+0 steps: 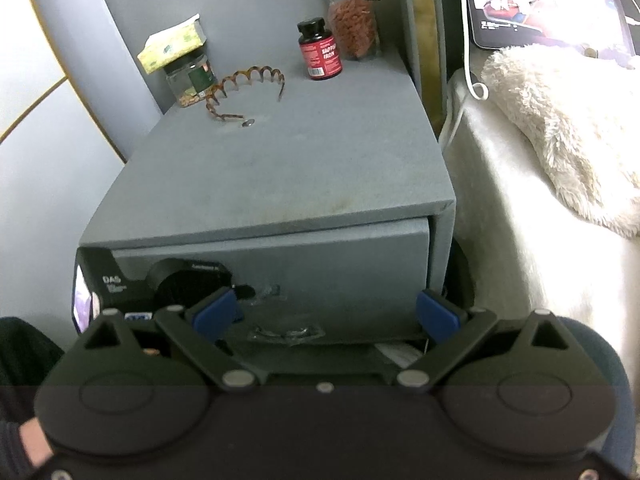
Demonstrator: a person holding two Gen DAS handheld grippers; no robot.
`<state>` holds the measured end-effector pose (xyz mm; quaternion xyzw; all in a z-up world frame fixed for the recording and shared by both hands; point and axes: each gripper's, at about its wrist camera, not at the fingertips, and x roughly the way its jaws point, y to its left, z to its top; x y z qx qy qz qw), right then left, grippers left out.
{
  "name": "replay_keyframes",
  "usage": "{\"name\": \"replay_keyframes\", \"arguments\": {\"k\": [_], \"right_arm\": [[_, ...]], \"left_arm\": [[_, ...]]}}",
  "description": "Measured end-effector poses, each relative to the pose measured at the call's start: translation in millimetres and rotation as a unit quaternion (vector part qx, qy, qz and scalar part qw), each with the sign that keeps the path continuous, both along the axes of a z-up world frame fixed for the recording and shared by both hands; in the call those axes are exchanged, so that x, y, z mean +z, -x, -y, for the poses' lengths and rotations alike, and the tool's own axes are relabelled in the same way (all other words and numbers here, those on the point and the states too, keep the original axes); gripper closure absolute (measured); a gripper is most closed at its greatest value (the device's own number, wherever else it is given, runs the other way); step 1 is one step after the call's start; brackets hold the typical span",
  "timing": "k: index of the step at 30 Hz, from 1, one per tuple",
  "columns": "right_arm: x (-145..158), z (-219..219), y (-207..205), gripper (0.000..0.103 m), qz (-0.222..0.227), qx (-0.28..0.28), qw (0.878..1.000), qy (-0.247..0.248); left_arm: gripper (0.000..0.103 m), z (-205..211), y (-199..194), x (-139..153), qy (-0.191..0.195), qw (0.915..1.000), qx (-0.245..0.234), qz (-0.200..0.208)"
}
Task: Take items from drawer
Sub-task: 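Grasp the top drawer's silver handle with the left tool and pull outward, then pull the top drawer further open with the left tool, then release the handle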
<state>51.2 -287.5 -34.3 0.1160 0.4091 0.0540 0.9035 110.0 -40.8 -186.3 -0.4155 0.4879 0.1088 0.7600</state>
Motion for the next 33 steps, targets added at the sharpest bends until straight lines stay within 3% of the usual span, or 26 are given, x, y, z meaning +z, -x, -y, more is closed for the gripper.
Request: {"name": "replay_keyframes", "arguments": {"k": [7, 9, 17, 21, 23, 24, 26, 28, 30, 33], "right_arm": [[0.9, 1.5, 0.1, 0.006, 0.003, -0.002, 1.0, -0.003], [1.1, 1.4, 0.2, 0.006, 0.003, -0.003, 1.0, -0.003], [0.7, -1.5, -0.8, 0.004, -0.002, 0.0, 1.0, 0.005], [-2.1, -11.4, -5.0, 0.0, -0.028, 0.023, 0.999, 0.031], [-2.7, -14.8, -5.2, 0.0, -0.031, 0.029, 0.998, 0.036], [-2.6, -15.7, -5.0, 0.0, -0.031, 0.031, 0.998, 0.036], [-2.2, -15.6, -3.6, 0.0, -0.03, 0.031, 0.999, 0.033], [-1.6, -14.0, -2.4, 0.0, -0.026, 0.027, 0.999, 0.026], [-1.2, -13.4, -2.1, 0.0, -0.023, 0.023, 0.999, 0.022], [-1.8, -13.8, -2.6, 0.0, -0.024, 0.021, 0.999, 0.023]], "left_arm": [[0.073, 5.9, 25.3, -2.6, -0.001, 1.0, -0.007, 0.003], [0.073, 8.4, 6.6, 13.2, 0.001, 1.0, -0.01, 0.001], [0.071, 17.2, 30.7, 19.1, -0.006, 0.9995, -0.03, -0.001], [0.071, 15.9, 44.3, 21.5, -0.025, 0.9981, -0.057, -0.005], [0.072, 10.4, 48.9, 26.8, -0.058, 0.995, -0.081, -0.003], [0.073, 8.4, 50.3, 32.1, -0.078, 0.9916, -0.103, -0.004], [0.086, 12.6, 54.3, 44.2, -0.109, 0.9841, -0.14, -0.004], [0.086, 10.6, 66.8, 62.7, -0.118, 0.9795, -0.163, 0.013], [0.085, -3.6, 82.9, 73.1, -0.116, 0.977, -0.176, 0.032], [0.084, -1.4, 84.1, 94.6, -0.086, 0.9806, -0.169, 0.052]]}}
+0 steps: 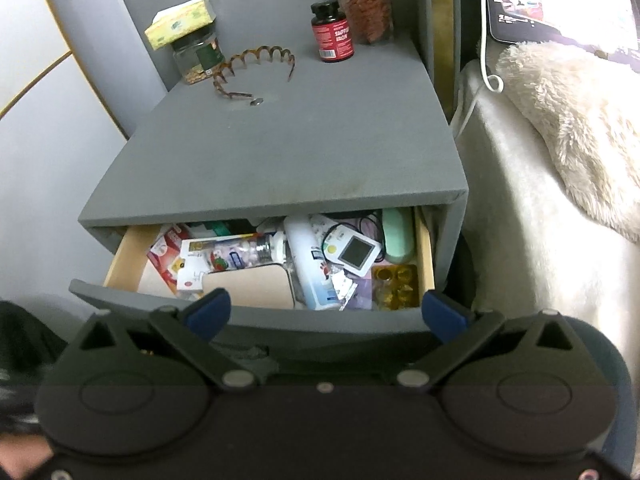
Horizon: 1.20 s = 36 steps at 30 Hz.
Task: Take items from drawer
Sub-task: 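Pull the top drawer further open with the left tool, then release the handle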
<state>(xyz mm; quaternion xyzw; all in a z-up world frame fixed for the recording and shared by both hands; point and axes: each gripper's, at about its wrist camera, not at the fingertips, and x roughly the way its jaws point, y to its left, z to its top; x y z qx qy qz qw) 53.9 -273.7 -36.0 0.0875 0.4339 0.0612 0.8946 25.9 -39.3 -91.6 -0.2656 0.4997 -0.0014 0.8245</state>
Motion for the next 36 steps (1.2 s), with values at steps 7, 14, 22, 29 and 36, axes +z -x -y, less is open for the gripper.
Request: {"name": "replay_keyframes", "arguments": {"k": [7, 14, 22, 29, 36], "right_arm": [[-0.7, 0.7, -2.5, 0.0, -0.003, 0.0, 1.0, 0.003], [-0.8, 1.9, -2.1, 0.0, 0.0, -0.001, 1.0, 0.0], [-0.6, 2.1, -0.6, 0.0, 0.001, 0.0, 1.0, 0.002], [-1.4, 0.6, -1.6, 0.0, -0.001, 0.002, 1.0, 0.005], [-2.4, -1.5, -2.4, 0.0, 0.001, 0.0, 1.0, 0.01]], "left_arm": [[0.075, -18.5, -39.4, 18.3, 0.007, 0.9997, 0.023, 0.01], [0.068, -36.9, -43.4, 11.9, 0.063, 0.9942, 0.054, -0.068], [0.06, -42.2, -37.3, 4.7, 0.105, 0.9883, 0.092, -0.062], [0.046, -47.3, -74.3, 33.4, 0.039, 0.9977, -0.001, -0.056], [0.03, 8.7, -95.3, 72.1, -0.181, 0.9015, -0.376, 0.116]]}}
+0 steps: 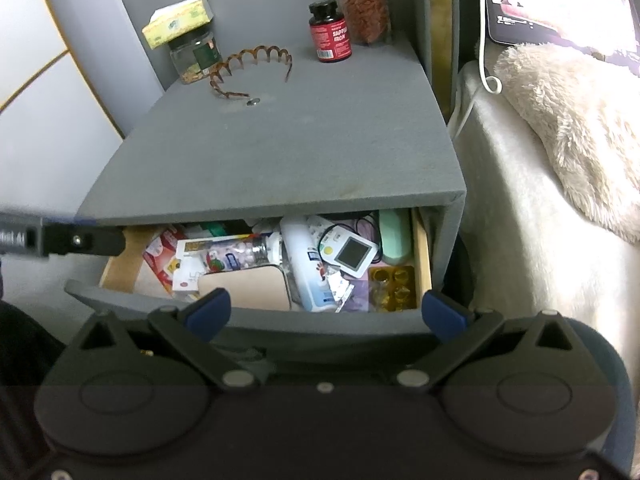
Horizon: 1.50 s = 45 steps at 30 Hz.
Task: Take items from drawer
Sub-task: 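Pull the top drawer further open with the left tool, then release the handle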
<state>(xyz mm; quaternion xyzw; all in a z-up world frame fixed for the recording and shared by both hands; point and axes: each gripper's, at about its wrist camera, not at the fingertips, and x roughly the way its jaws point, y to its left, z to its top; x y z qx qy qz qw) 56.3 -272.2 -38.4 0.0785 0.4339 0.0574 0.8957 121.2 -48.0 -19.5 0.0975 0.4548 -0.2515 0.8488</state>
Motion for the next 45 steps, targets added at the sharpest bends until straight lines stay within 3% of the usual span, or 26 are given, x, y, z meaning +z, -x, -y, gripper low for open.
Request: {"name": "replay_keyframes", "arguments": {"k": [4, 6, 10, 13, 18, 31, 35, 45], "right_arm": [[-0.3, 0.2, -0.6, 0.0, -0.002, 0.0, 1.0, -0.003], [0.5, 3.6, 0.8, 0.0, 0.0, -0.001, 1.0, -0.014], [2.0, 7.7, 1.4, 0.0, 0.002, -0.001, 1.0, -0.028], [4.3, 5.6, -2.4, 0.0, -0.012, 0.012, 1.0, -0.024], [11.9, 4.6, -14.6, 0.001, -0.051, 0.046, 0.998, -0.014], [37.9, 17.2, -8.4, 0.001, -0.05, 0.029, 0.998, -0.002], [47.3, 16.1, -7.4, 0.001, -0.043, 0.015, 0.999, 0.0], [53.4, -0.9, -34.6, 0.001, -0.041, 0.034, 0.999, 0.004]], "left_arm": [[0.046, 14.3, -3.6, -30.9, -0.027, 0.9923, -0.115, -0.039], [0.047, 20.0, -2.0, -46.2, -0.045, 0.9847, -0.159, -0.055], [0.067, 21.6, -5.1, -70.7, -0.066, 0.9784, -0.184, -0.069], [0.069, 20.9, -3.4, -78.6, -0.077, 0.9743, -0.204, -0.056], [0.069, 13.5, -1.1, -78.2, -0.069, 0.977, -0.198, -0.041], [0.069, 10.6, 3.2, -79.4, -0.045, 0.9781, -0.195, -0.055], [0.069, 3.6, -0.6, -78.0, -0.02, 0.9789, -0.189, -0.075], [0.069, 6.0, -6.5, -79.9, -0.028, 0.9763, -0.194, -0.092]]}}
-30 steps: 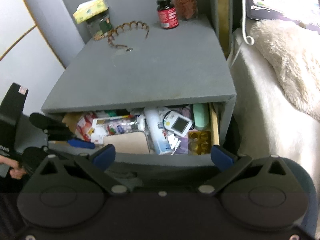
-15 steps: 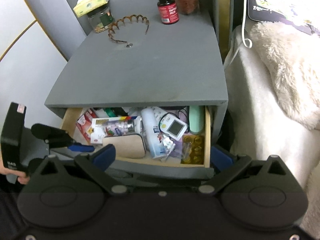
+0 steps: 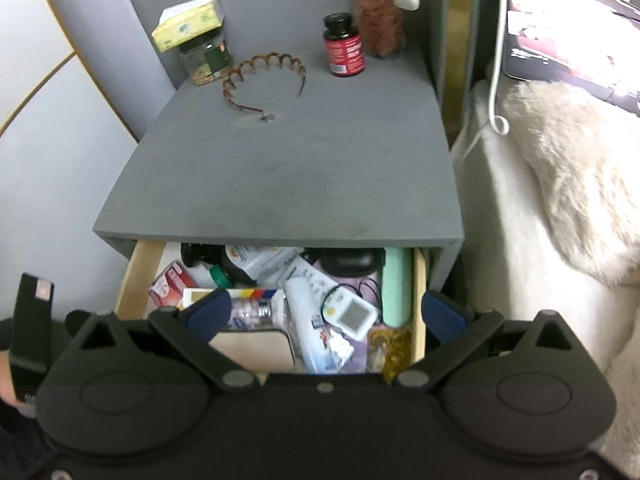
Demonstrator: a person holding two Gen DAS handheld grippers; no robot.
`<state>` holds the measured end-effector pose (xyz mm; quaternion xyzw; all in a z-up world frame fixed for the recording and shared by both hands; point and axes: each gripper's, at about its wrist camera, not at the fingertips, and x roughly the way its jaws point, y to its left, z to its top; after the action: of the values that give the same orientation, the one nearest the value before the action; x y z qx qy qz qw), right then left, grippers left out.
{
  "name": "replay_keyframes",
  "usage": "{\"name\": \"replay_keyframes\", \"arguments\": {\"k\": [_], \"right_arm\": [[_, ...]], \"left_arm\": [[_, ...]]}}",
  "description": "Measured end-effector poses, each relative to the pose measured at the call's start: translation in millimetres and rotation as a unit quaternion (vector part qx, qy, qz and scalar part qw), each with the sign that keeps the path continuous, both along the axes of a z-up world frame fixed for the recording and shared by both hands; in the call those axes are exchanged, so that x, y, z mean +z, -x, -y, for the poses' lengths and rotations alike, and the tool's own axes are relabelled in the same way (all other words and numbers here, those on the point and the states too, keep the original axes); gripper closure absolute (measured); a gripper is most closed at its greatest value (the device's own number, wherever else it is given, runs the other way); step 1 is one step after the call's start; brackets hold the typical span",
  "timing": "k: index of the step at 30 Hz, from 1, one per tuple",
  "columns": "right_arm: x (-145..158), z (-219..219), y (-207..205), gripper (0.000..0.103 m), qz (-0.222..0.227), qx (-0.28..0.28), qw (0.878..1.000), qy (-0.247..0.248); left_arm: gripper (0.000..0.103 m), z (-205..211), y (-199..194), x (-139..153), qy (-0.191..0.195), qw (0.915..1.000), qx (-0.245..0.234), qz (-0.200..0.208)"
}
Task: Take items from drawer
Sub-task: 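Pull the top drawer further open with the left tool, then release the handle, then reach the right tool into the drawer and grasp the white spray bottle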
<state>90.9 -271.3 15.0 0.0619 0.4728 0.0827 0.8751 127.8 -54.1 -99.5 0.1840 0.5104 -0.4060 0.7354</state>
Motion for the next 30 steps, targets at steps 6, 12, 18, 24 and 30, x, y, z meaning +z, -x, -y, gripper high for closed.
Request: {"name": "replay_keyframes", "arguments": {"k": [6, 12, 18, 24, 30], "right_arm": [[-6.4, -8.9, -17.7, 0.001, -0.004, 0.032, 0.999, -0.004], [-18.1, -10.0, -11.4, 0.003, -0.008, 0.037, 0.999, -0.01], [-4.6, -26.8, 7.4, 0.003, 0.009, 0.061, 0.998, 0.022], [-12.3, -48.9, 18.4, 0.004, 0.006, 0.088, 0.994, 0.059], [-44.3, -61.7, 0.0, 0.033, -0.054, 0.088, 0.991, 0.087]], "left_arm": [[0.07, 0.3, -1.2, -6.5, 0.001, 0.9998, -0.003, -0.019], [0.067, 0.8, -12.1, -0.9, -0.001, 0.9999, 0.011, 0.007], [0.065, -16.7, -23.1, 30.3, 0.043, 0.9953, 0.077, 0.039], [0.041, -76.3, -36.4, 93.7, 0.137, 0.9631, 0.211, 0.096], [0.017, -108.7, -35.9, 114.1, 0.154, 0.9396, 0.267, 0.149]]}}
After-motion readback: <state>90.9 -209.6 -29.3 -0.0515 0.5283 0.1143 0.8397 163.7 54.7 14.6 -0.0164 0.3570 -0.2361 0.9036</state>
